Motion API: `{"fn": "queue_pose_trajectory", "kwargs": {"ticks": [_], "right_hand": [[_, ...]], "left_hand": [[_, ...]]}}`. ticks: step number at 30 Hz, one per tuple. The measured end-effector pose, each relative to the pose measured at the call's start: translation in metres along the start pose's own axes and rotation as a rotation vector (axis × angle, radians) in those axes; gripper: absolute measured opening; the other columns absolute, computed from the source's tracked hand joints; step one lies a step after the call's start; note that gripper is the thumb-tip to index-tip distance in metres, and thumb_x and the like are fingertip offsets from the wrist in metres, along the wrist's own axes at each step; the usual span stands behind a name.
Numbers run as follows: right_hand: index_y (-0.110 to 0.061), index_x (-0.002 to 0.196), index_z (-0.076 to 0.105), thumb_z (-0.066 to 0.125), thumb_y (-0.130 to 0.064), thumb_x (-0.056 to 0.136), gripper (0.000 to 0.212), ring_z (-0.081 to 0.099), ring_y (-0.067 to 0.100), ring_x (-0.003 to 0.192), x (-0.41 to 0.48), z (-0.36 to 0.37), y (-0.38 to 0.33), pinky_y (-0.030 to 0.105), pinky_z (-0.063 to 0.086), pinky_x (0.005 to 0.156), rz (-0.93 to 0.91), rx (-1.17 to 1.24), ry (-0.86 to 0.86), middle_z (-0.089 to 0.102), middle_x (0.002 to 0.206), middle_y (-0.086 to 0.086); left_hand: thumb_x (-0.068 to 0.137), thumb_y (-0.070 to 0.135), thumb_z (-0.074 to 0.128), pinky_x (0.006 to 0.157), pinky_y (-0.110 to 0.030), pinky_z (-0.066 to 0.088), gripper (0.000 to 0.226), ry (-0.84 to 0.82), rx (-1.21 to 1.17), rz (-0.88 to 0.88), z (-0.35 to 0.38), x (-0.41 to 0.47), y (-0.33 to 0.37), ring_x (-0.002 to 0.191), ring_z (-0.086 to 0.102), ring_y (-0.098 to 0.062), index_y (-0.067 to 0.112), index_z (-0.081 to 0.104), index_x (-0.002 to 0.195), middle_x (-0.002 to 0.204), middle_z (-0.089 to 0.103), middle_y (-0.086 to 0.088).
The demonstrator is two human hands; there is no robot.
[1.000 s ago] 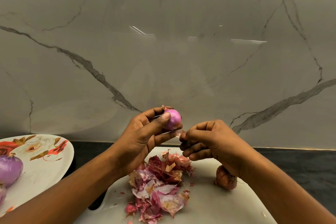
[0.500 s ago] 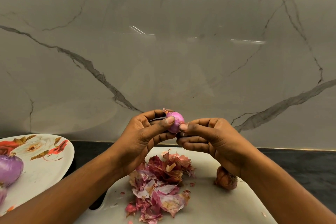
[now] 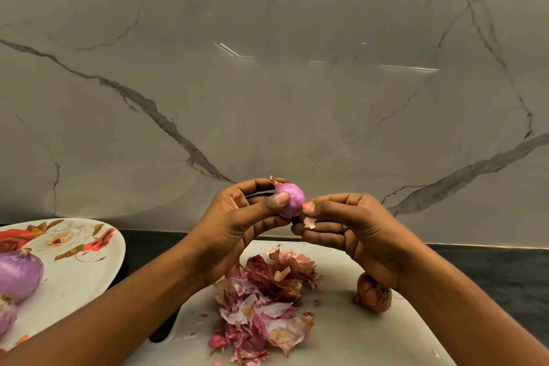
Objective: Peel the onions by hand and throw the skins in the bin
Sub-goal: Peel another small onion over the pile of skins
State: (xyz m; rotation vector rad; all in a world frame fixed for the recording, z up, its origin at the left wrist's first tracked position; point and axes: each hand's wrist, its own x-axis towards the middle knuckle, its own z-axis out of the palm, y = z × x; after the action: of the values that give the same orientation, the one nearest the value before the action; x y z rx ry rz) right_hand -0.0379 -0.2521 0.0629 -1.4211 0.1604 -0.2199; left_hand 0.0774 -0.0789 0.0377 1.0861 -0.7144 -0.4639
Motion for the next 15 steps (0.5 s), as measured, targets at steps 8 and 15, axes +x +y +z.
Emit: {"fn": "queue_pose_trajectory", "kwargs": {"ticks": [8,15], "right_hand": [[0.010,0.106,0.074,0.081,-0.009,0.077,0.035,0.080,0.035,0.090,-0.0005,0.0022,0.0009,0.028,0.066,0.073,-0.023,-0.015,0.029,0.077,0.101,0.029],[0.007,0.102,0.076,0.073,0.008,0.086,0.016,0.080,0.034,0.088,0.0005,0.0025,0.0053,0.029,0.065,0.072,-0.071,-0.036,0.061,0.078,0.095,0.028]], "left_hand": [[0.079,0.014,0.076,0.092,-0.033,0.063,0.048,0.011,0.020,0.000,0.0009,0.0002,-0.0008,0.112,0.074,-0.032,0.006,0.067,0.125,0.121,0.077,-0.014],[0.080,0.019,0.079,0.090,-0.033,0.063,0.054,-0.005,-0.058,-0.025,-0.0001,0.0002,0.0016,0.113,0.074,-0.033,0.003,0.065,0.129,0.124,0.074,-0.019]]}}
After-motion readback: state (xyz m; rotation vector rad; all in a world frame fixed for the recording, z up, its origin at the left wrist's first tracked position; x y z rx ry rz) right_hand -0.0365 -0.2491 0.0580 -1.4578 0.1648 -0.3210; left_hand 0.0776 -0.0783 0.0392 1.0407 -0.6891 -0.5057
